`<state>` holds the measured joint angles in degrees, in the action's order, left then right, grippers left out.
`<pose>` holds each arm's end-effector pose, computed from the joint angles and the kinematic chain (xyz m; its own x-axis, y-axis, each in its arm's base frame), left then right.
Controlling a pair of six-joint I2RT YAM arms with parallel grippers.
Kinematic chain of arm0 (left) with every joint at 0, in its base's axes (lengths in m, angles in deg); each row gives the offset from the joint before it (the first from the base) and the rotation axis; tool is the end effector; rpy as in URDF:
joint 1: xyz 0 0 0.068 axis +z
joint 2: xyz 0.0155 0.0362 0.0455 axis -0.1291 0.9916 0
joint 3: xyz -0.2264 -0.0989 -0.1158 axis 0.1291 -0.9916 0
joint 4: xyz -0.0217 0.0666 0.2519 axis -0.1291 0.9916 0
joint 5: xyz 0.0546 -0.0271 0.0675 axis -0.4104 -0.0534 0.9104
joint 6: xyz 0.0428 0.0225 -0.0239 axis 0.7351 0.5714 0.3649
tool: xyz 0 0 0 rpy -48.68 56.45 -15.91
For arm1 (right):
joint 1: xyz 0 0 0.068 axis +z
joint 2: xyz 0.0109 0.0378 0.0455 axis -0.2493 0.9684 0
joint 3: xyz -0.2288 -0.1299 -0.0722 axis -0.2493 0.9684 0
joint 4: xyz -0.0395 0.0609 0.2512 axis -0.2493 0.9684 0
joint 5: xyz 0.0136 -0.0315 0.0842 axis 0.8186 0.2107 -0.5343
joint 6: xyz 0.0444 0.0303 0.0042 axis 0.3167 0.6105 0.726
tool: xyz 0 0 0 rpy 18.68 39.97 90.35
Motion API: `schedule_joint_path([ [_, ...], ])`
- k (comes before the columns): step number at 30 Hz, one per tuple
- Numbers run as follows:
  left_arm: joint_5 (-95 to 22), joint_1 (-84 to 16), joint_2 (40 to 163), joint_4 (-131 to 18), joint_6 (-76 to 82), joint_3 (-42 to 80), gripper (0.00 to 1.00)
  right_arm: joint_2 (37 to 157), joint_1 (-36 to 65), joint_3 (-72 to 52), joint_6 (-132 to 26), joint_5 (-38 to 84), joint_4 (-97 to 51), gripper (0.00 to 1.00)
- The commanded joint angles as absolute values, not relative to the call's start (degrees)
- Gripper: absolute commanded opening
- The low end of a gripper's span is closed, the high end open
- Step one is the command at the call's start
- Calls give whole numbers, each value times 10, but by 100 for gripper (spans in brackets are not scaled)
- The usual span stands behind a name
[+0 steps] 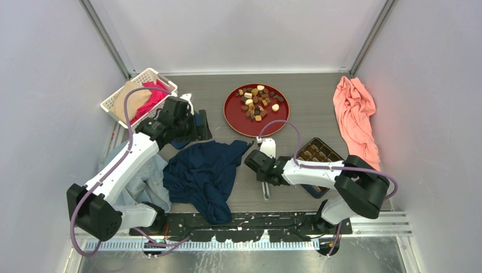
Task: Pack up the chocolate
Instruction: Pick up the clamp at the center of the board.
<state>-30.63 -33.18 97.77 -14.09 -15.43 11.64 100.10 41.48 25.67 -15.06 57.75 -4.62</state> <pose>0.2350 -0.1152 0.3132 -0.8059 -0.1624 -0.5693 0.0691 0.9292 -0.3629 0.1579 0.2047 0.1535 -0.7961 -0.0541 -0.6027 -0.0892 0.9956 0.0284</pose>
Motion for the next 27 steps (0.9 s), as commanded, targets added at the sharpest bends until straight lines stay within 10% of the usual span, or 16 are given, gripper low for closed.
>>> schedule_joint_path([
  [1, -296, -330, 961, -152, -152, 119, 82, 962, 418, 227, -162, 586, 48, 5],
  [11, -286, -330, 964, -142, -149, 128, 82, 955, 328, -20, -274, 449, 325, 1],
  [27, -272, -330, 947, -145, -141, 122, 82, 1075, 211, -184, -358, 406, 317, 35],
])
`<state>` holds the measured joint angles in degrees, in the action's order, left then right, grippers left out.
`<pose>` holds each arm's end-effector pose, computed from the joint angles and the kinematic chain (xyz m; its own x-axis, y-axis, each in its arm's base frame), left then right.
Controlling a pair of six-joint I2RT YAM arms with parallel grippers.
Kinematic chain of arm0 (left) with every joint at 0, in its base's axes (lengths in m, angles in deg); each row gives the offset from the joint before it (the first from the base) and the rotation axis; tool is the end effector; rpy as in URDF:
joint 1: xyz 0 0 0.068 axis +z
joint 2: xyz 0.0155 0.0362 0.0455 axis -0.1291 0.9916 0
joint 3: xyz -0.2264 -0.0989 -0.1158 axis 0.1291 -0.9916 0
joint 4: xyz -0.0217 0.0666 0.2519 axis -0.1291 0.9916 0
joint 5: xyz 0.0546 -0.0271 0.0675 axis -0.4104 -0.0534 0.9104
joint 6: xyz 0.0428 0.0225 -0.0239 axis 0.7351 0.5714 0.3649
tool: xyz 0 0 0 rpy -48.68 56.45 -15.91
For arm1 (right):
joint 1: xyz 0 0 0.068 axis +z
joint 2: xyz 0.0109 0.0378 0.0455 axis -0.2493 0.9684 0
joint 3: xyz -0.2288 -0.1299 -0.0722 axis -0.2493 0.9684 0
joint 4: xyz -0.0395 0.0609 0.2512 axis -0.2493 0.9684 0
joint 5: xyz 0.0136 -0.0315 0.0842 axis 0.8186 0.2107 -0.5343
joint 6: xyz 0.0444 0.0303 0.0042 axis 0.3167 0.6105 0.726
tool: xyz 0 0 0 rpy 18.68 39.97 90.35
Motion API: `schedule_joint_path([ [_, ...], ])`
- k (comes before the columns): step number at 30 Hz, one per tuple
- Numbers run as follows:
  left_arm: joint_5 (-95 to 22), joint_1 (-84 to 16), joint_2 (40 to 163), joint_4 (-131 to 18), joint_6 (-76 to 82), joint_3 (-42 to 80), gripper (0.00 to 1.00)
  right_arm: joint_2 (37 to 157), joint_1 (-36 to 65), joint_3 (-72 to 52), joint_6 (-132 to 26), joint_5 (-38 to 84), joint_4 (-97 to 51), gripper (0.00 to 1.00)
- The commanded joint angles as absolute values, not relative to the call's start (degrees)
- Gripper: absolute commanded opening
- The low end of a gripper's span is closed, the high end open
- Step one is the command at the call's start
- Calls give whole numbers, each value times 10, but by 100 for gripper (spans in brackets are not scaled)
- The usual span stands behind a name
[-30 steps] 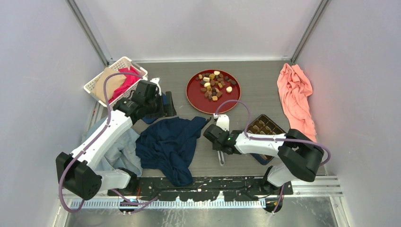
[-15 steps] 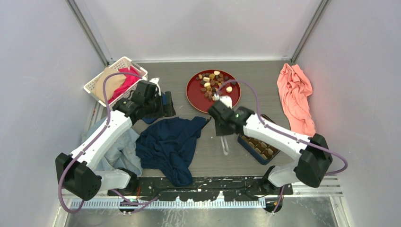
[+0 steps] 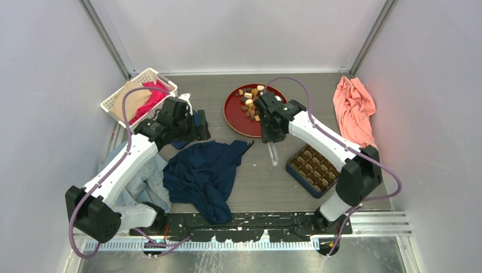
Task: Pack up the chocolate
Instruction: Pick up the clamp at the center of the board, then pick up the fake chocolate from the plate.
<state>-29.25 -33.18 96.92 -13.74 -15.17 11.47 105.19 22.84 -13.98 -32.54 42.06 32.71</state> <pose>0.2322 -0.1128 0.3153 -0.7955 -0.1634 -0.5834 0.0621 0.9358 -0.3469 0.2527 0.1838 0.2956 -0.8910 -0.1110 -0.4402 -0.1368 0.9902 0.0273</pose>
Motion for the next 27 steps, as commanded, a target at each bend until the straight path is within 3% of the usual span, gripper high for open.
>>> schedule_joint_path([
  [1, -266, -330, 947, -143, -137, 123, 83, 1085, 206, -192, -360, 405, 317, 35],
  [14, -220, -329, 951, -109, -89, 143, 83, 1211, 123, -295, -373, 364, 318, 40],
  [27, -259, -330, 969, -84, -91, 182, 83, 1315, 79, -437, -363, 396, 406, 46],
])
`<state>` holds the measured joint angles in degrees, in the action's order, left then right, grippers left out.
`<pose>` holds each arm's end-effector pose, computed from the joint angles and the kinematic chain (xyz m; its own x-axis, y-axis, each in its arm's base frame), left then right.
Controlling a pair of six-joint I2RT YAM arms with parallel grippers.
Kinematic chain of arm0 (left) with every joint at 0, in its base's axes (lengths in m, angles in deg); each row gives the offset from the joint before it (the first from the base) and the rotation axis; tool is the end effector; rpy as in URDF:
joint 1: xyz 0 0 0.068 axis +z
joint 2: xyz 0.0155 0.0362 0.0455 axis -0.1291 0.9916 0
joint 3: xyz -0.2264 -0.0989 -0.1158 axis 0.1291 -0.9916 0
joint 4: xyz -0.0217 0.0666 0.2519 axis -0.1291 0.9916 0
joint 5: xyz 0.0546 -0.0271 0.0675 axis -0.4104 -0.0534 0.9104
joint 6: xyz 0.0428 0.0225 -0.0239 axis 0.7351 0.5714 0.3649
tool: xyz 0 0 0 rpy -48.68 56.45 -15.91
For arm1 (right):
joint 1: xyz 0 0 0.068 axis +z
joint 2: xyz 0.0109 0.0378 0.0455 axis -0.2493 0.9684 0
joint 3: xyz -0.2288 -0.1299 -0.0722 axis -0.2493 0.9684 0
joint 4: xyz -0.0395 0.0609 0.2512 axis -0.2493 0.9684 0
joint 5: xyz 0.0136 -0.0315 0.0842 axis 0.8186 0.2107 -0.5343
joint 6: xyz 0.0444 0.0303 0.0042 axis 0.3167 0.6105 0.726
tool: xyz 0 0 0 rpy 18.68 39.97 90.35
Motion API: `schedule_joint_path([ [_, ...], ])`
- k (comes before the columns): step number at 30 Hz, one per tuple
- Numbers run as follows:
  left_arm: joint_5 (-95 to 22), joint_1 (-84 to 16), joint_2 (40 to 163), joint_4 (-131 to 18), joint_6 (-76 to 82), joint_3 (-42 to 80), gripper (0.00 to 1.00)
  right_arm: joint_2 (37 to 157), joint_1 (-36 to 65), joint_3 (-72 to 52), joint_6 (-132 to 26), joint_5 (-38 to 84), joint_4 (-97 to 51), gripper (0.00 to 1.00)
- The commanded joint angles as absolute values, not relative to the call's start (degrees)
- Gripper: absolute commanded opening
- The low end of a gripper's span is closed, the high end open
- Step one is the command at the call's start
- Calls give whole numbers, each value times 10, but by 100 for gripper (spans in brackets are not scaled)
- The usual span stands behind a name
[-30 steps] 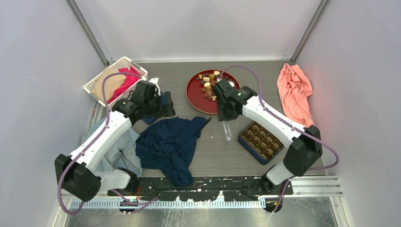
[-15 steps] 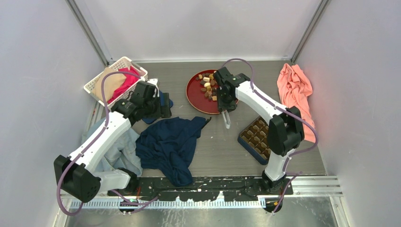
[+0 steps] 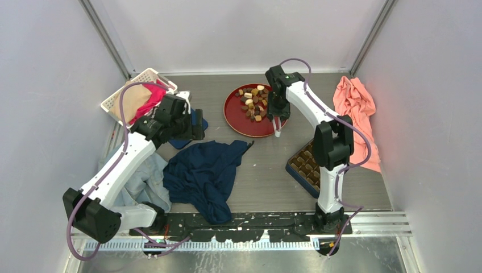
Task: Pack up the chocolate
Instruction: Pick up the fake chocolate from the plate.
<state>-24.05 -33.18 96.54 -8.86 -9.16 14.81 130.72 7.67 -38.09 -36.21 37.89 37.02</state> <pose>0.2281 -0.1073 0.3295 -0.7737 -0.0688 -0.6298 0.0893 0.9723 -0.2160 0.3878 0.1529 0.2606 -0.9424 0.0482 -0.3309 0.0449 0.9988 0.0176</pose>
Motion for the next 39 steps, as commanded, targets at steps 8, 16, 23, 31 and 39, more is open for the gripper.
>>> schedule_joint_path([
  [8, -266, -330, 1002, -67, -103, 206, 82, 1327, 79, -438, -351, 429, 408, 46],
  [16, -271, -330, 1041, -44, -104, 243, 82, 1319, 79, -395, -357, 413, 375, 50],
  [23, -262, -330, 1077, -36, -90, 271, 82, 1326, 79, -367, -367, 402, 334, 51],
  [31, -271, -330, 1116, -41, -100, 289, 81, 1352, 65, -374, -372, 396, 321, 53],
  [39, -279, -330, 1133, -52, -107, 304, 81, 1383, 57, -402, -372, 400, 321, 54],
])
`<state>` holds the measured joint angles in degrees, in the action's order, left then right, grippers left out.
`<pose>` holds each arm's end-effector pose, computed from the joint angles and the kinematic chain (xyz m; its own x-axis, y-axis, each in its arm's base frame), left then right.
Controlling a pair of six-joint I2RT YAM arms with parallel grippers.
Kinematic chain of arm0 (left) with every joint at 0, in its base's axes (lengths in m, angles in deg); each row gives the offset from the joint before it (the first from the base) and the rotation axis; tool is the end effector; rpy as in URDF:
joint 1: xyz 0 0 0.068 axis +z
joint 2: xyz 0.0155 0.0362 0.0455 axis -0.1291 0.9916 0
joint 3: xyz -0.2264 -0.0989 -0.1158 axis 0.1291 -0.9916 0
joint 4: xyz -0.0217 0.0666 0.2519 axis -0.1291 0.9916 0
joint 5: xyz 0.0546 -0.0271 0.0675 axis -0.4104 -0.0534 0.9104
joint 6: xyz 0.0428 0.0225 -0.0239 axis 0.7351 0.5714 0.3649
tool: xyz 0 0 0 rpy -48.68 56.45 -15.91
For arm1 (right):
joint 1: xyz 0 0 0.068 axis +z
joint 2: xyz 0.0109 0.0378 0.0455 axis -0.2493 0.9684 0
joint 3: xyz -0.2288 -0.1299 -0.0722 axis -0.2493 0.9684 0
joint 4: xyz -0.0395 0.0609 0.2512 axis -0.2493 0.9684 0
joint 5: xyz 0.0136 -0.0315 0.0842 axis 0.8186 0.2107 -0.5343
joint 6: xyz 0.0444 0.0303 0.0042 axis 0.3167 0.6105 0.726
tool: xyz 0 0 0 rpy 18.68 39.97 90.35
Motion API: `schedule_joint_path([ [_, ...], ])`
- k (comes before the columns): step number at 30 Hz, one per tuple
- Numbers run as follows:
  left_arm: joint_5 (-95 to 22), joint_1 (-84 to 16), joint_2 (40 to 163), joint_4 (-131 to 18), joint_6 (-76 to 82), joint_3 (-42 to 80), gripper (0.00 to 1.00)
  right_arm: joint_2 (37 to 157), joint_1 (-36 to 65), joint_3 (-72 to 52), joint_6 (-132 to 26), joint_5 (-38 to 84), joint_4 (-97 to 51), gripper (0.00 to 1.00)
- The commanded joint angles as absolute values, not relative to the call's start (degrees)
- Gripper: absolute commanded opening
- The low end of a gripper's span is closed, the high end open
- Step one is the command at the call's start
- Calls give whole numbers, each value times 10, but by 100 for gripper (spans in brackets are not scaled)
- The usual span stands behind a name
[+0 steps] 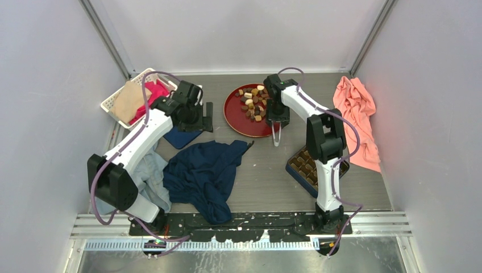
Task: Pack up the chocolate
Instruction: Pick up the fake chocolate from the plate, then place the fake chocolate in the packing box.
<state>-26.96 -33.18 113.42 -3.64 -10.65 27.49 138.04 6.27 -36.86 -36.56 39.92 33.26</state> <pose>0.2856 -0.1370 0.3152 -0.8705 -0.0494 -0.4897 0.0623 0.9759 -0.2092 0.4103 0.1492 0.2046 -0.9608 0.0557 -0.2717 0.0720 0.9961 -0.0502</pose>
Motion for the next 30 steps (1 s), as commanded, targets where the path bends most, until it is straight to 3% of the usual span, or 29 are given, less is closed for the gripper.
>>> schedule_joint_path([
  [1, -279, -330, 1136, -53, -106, 307, 81, 1386, 57, -404, -371, 400, 321, 54],
  [11, -306, -330, 1162, -49, -97, 333, 81, 1383, 56, -413, -372, 396, 321, 46],
  [24, -323, -330, 1157, -58, -94, 326, 81, 1331, 57, -425, -374, 383, 362, 15],
  [30, -338, -330, 1159, -60, -96, 324, 81, 1271, 57, -399, -376, 360, 380, 10],
])
